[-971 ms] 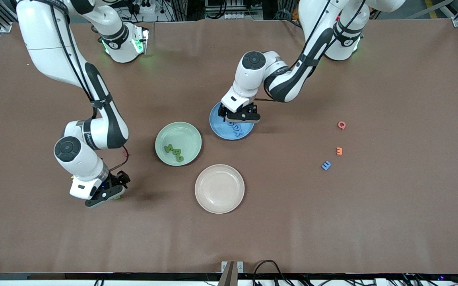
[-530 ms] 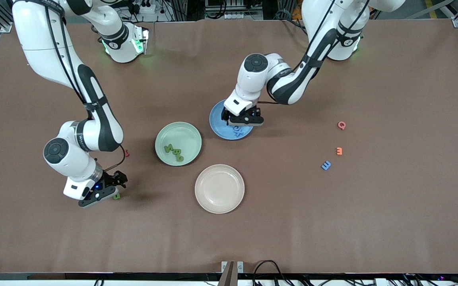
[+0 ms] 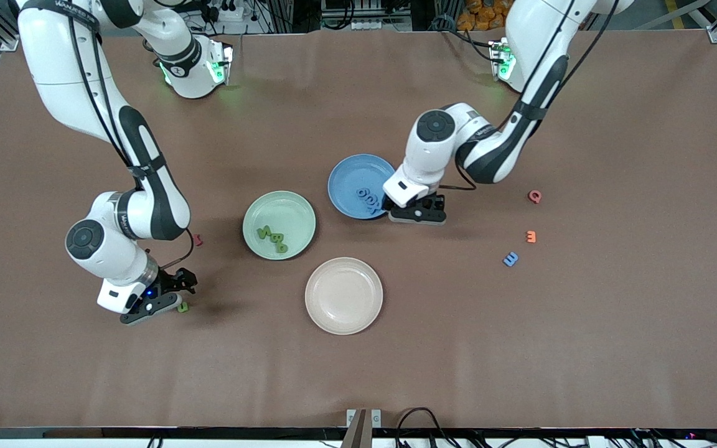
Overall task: Sort letters by color into matching plates
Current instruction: 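Reach the left gripper to blue E while the right gripper descends to n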
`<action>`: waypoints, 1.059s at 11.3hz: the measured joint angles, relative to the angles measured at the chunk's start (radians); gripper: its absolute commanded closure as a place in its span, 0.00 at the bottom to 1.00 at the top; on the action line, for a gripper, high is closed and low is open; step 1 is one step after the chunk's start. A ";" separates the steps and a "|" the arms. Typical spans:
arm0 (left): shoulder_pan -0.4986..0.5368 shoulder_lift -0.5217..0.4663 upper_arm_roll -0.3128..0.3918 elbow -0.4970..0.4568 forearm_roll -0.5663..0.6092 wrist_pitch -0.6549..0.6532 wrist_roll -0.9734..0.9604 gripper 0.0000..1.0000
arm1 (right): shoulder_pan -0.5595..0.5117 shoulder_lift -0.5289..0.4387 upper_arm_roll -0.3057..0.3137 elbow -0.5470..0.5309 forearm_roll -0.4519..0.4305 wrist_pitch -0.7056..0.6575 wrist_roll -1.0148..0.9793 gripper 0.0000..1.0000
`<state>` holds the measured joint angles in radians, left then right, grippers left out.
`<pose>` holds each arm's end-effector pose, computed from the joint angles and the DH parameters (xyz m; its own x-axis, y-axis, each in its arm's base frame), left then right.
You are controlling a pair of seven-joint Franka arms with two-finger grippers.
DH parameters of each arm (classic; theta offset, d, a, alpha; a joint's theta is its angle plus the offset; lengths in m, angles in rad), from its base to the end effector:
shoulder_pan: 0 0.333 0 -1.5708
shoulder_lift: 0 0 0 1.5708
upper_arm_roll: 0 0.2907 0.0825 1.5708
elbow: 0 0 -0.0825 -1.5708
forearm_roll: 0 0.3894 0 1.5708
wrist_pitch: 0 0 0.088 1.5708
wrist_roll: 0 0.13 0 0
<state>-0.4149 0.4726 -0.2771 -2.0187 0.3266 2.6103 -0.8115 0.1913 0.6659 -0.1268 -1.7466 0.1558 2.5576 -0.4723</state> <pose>0.4690 -0.3937 0.1864 0.9823 -0.1077 0.1532 -0.1161 -0.9921 0.0471 0.6704 0.0477 0.1624 0.8909 0.4298 0.1468 0.4279 -0.9027 0.0454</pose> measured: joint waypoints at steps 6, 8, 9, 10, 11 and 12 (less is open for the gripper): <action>0.199 -0.001 -0.088 -0.037 0.002 -0.007 0.260 0.00 | 0.000 0.029 0.003 0.000 0.009 0.004 0.000 0.00; 0.251 -0.001 -0.094 -0.051 0.002 -0.007 0.354 0.00 | 0.000 0.030 0.010 0.002 0.012 0.004 0.000 0.00; 0.267 -0.001 -0.097 -0.053 0.002 -0.007 0.390 0.00 | 0.000 0.031 0.013 0.006 0.012 0.005 0.000 0.00; 0.281 -0.001 -0.097 -0.058 0.008 -0.007 0.429 0.00 | 0.000 0.036 0.015 0.012 0.014 0.005 0.000 0.00; 0.302 -0.001 -0.097 -0.064 0.034 -0.007 0.460 0.00 | 0.000 0.045 0.016 0.020 0.017 0.006 0.000 0.00; 0.331 -0.001 -0.098 -0.070 0.067 -0.007 0.487 0.00 | 0.000 0.057 0.017 0.030 0.019 0.009 0.000 0.00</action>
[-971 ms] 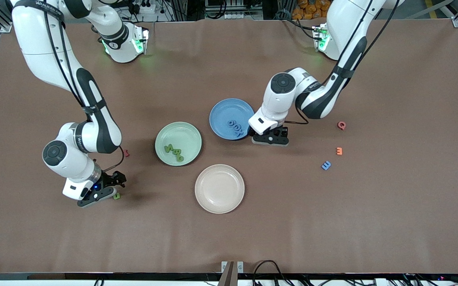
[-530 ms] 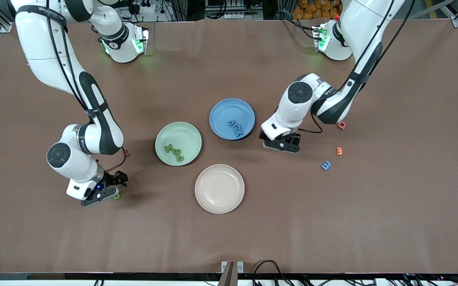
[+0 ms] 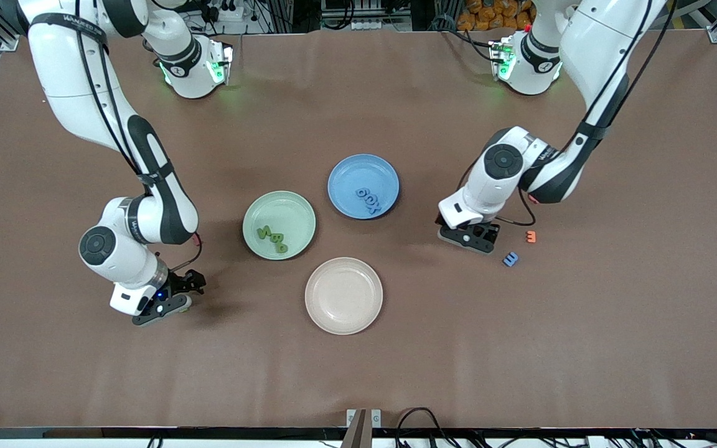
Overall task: Sort letters by color into matching plates
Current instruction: 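Reach the left gripper to blue E while the right gripper descends to n, then grasp blue E with the left gripper while the right gripper grasps green n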
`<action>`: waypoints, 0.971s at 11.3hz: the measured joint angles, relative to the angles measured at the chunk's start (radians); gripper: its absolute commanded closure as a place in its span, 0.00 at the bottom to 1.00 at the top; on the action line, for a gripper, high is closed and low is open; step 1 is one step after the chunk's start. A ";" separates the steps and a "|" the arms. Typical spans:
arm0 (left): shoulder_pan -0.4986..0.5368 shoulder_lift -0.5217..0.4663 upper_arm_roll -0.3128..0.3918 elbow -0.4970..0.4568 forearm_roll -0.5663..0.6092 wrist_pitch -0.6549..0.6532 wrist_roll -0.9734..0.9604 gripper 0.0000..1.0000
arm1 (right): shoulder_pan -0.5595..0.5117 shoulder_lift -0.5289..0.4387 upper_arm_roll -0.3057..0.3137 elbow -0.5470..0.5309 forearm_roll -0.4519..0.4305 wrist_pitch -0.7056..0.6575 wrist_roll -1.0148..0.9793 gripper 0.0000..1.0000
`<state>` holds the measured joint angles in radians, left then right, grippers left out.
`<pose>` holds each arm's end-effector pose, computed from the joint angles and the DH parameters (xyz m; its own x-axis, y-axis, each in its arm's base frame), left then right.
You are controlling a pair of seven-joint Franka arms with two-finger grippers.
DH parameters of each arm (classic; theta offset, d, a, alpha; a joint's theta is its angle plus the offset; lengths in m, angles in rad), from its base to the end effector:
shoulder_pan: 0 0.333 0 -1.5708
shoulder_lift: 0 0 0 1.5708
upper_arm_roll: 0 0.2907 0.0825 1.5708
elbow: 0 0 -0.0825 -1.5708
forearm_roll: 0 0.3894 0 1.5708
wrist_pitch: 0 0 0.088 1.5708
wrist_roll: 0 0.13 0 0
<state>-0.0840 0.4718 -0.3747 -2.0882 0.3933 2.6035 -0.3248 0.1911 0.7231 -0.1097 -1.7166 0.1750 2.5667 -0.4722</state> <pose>0.5225 -0.2683 0.1675 0.9078 -0.4062 0.1041 -0.4053 -0.9137 -0.0313 0.6706 0.0583 0.1370 0.8935 0.4279 0.1359 0.4290 -0.9030 0.0232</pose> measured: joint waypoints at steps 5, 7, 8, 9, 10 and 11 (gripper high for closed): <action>0.094 0.000 0.000 -0.027 0.019 0.021 0.182 0.00 | -0.002 0.019 0.000 0.019 0.022 0.003 0.000 0.00; 0.123 0.001 0.005 -0.044 0.019 0.051 0.248 0.00 | -0.005 0.019 -0.001 0.020 0.022 0.003 0.000 0.03; 0.131 0.001 0.014 -0.047 0.019 0.058 0.278 0.00 | -0.006 0.020 -0.001 0.020 0.022 0.003 0.000 0.04; 0.136 0.002 0.026 -0.048 0.019 0.069 0.309 0.00 | -0.006 0.022 -0.001 0.020 0.022 0.003 0.000 0.05; 0.137 0.005 0.045 -0.051 0.019 0.086 0.342 0.00 | -0.006 0.026 -0.001 0.020 0.022 0.007 0.000 0.06; 0.138 0.011 0.065 -0.054 0.019 0.110 0.371 0.00 | -0.006 0.031 -0.001 0.020 0.022 0.017 0.000 0.13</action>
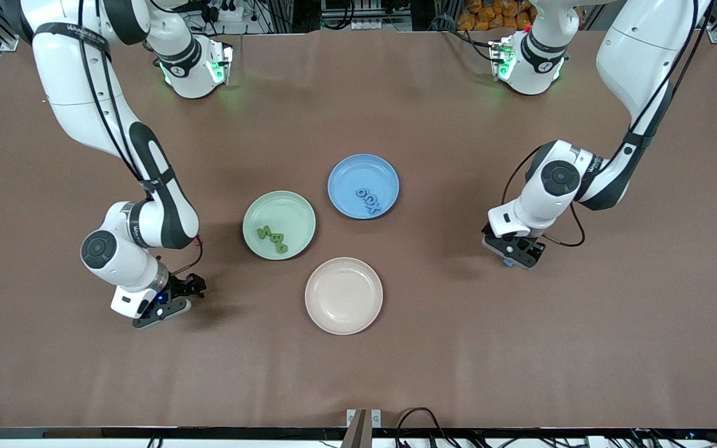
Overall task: Sort letters by color into matching plates
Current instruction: 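Grasp blue E with the left gripper while the right gripper grasps green n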
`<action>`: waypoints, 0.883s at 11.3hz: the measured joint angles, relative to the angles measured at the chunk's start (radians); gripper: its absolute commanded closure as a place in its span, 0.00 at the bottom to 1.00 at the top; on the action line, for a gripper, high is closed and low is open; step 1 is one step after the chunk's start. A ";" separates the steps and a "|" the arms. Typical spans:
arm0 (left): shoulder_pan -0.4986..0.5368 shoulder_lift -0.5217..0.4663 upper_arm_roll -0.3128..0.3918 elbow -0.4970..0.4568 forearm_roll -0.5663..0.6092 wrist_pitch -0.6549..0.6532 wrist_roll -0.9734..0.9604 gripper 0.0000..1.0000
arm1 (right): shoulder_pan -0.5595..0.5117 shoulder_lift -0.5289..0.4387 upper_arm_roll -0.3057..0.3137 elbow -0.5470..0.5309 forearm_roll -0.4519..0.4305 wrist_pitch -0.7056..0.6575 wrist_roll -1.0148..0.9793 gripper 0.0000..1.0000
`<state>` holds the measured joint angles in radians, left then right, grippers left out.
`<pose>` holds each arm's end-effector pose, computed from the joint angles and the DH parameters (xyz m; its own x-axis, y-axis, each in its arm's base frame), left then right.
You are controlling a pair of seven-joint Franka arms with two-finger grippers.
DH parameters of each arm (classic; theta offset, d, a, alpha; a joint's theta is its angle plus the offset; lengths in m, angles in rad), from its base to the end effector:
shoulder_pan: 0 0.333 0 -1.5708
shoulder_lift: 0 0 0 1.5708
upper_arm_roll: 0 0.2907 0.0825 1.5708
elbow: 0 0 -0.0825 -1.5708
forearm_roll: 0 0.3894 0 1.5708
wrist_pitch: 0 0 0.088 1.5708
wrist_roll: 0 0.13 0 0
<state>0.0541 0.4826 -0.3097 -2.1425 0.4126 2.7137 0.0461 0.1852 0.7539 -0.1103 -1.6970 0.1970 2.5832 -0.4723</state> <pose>0.5509 -0.1626 0.1462 0.8024 -0.5853 0.1165 -0.5800 -0.8108 -0.0787 0.6738 0.0539 0.1263 0.9021 0.4065 0.1448 0.4086 -0.9126 0.0168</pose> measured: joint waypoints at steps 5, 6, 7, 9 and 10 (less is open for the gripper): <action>0.002 0.033 0.024 -0.004 0.000 0.028 0.018 0.00 | 0.000 0.009 0.001 0.010 0.001 0.011 0.000 0.39; 0.002 0.034 0.027 -0.004 0.000 0.030 0.018 0.00 | -0.001 0.009 0.001 0.011 0.001 0.011 0.000 0.39; 0.002 0.035 0.029 -0.004 0.000 0.031 0.018 0.00 | -0.001 0.009 0.000 0.015 0.001 0.011 0.000 0.40; 0.002 0.035 0.029 -0.003 0.000 0.032 0.018 0.03 | -0.004 0.009 0.000 0.017 0.001 0.011 0.000 0.42; 0.002 0.035 0.029 -0.002 0.000 0.032 0.018 0.07 | -0.005 0.009 0.000 0.019 0.001 0.011 0.000 0.43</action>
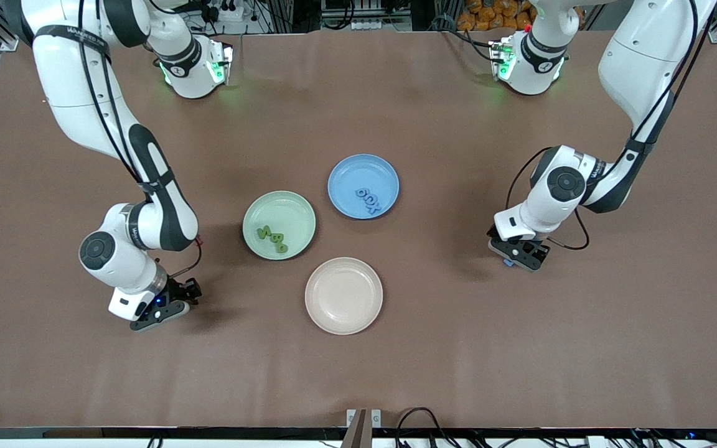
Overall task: Sort letters by color into matching plates
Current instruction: 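Grasp blue E with the left gripper while the right gripper grasps green n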
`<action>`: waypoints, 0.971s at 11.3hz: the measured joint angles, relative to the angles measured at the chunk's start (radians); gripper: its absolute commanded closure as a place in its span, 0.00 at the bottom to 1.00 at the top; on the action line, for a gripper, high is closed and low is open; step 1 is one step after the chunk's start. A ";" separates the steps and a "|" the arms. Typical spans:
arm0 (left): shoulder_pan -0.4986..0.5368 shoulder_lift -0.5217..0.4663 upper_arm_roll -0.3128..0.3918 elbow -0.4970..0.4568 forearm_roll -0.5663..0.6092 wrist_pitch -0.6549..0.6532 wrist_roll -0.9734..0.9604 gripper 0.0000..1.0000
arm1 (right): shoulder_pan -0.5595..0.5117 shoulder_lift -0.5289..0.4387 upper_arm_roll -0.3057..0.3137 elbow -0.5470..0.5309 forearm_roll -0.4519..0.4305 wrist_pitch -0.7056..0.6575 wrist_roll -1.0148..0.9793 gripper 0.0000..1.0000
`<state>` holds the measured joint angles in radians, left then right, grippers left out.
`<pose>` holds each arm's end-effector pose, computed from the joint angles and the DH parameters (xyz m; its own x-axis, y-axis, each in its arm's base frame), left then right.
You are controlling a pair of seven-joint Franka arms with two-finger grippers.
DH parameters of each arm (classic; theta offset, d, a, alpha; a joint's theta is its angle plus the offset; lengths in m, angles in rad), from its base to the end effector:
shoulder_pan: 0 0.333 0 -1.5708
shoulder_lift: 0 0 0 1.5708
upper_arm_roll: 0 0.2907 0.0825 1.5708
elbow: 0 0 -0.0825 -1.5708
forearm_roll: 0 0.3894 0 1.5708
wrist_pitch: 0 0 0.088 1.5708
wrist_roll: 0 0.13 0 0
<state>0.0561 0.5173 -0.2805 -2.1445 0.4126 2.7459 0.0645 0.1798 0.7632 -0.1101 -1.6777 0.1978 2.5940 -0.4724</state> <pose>0.5505 -0.1472 0.1274 0.8076 -0.5795 0.1097 -0.5751 -0.8150 -0.0711 0.6803 0.0512 0.1292 0.9009 0.4021 0.1637 0.4037 -0.9146 0.0249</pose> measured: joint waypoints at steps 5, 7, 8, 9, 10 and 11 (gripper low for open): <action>0.000 0.005 0.004 0.002 -0.021 0.001 -0.001 0.24 | -0.022 0.003 -0.001 0.004 0.000 0.000 0.000 0.43; 0.001 0.005 0.005 0.003 -0.035 0.001 -0.002 0.28 | -0.023 0.003 -0.001 0.004 0.000 0.004 -0.001 0.43; 0.001 0.006 0.005 0.003 -0.049 0.001 -0.002 0.33 | -0.023 0.004 -0.001 0.004 0.000 0.007 -0.001 0.47; 0.001 0.006 0.005 0.004 -0.056 0.001 -0.002 0.33 | -0.023 0.004 -0.001 0.004 0.000 0.007 -0.001 0.51; 0.001 0.006 0.005 0.004 -0.058 0.001 -0.002 0.35 | -0.023 0.004 0.000 0.004 0.000 0.008 -0.001 0.51; 0.001 0.006 0.005 0.005 -0.058 0.001 -0.002 0.36 | -0.023 0.004 0.000 0.004 0.000 0.008 -0.001 0.51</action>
<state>0.0567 0.5235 -0.2758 -2.1397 0.3546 2.7467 0.0626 0.1567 0.7670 -0.1098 -1.6738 0.1982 2.6016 -0.4732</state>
